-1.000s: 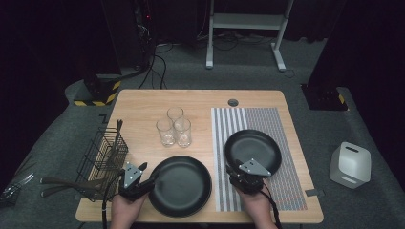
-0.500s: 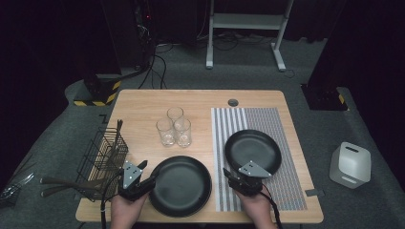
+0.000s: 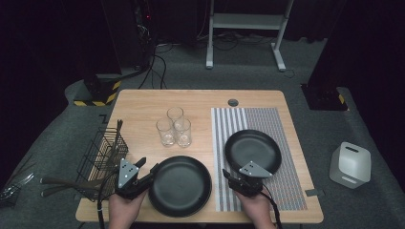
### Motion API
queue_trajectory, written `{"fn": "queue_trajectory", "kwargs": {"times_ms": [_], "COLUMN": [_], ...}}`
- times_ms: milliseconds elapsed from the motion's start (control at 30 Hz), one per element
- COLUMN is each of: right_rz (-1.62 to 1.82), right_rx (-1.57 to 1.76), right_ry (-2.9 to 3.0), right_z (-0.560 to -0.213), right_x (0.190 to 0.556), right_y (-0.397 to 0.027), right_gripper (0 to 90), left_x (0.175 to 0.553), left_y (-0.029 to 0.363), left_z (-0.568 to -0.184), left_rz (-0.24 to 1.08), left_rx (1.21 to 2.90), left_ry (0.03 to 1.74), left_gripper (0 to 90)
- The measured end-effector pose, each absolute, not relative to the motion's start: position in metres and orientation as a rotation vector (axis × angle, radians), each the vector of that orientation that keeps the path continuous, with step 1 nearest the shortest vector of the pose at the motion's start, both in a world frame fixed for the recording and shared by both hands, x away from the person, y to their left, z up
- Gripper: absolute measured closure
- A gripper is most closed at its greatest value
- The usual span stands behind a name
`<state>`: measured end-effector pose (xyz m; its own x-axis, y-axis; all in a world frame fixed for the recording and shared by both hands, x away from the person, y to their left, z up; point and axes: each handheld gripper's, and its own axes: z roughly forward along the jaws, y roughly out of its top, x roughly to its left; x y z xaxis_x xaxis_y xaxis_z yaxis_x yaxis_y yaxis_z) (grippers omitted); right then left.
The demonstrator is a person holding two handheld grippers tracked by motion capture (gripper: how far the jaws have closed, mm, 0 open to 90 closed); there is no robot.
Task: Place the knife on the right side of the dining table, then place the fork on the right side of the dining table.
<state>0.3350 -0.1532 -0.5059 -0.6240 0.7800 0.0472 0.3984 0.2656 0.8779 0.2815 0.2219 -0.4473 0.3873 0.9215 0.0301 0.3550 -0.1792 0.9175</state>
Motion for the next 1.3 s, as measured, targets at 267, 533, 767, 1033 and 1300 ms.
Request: {"fn": "queue_trajectory", "kwargs": {"times_ms": [267, 533, 767, 1033, 1300], "right_rz": [1.322, 1.338, 1.312, 1.335, 1.340], "right_rx": [1.063, 1.079, 1.078, 1.077, 1.052], "right_ry": [2.153, 2.144, 2.133, 2.122, 2.132], "right_z": [-0.507, -0.507, -0.508, -0.508, -0.508], "right_x": [0.334, 0.335, 0.335, 0.333, 0.330], "right_y": [-0.153, -0.156, -0.159, -0.163, -0.160], "right_gripper": [43.4, 43.4, 43.4, 43.3, 42.9], "left_x": [0.273, 0.270, 0.276, 0.270, 0.258], "left_y": [0.228, 0.229, 0.234, 0.242, 0.252], "left_z": [-0.436, -0.427, -0.423, -0.423, -0.423], "left_rz": [0.796, 0.807, 0.794, 0.804, 0.827], "left_rx": [1.689, 1.689, 1.688, 1.665, 1.653], "left_ry": [1.117, 1.101, 1.098, 1.108, 1.135], "left_gripper": [49.9, 50.7, 50.7, 50.7, 51.1]}}
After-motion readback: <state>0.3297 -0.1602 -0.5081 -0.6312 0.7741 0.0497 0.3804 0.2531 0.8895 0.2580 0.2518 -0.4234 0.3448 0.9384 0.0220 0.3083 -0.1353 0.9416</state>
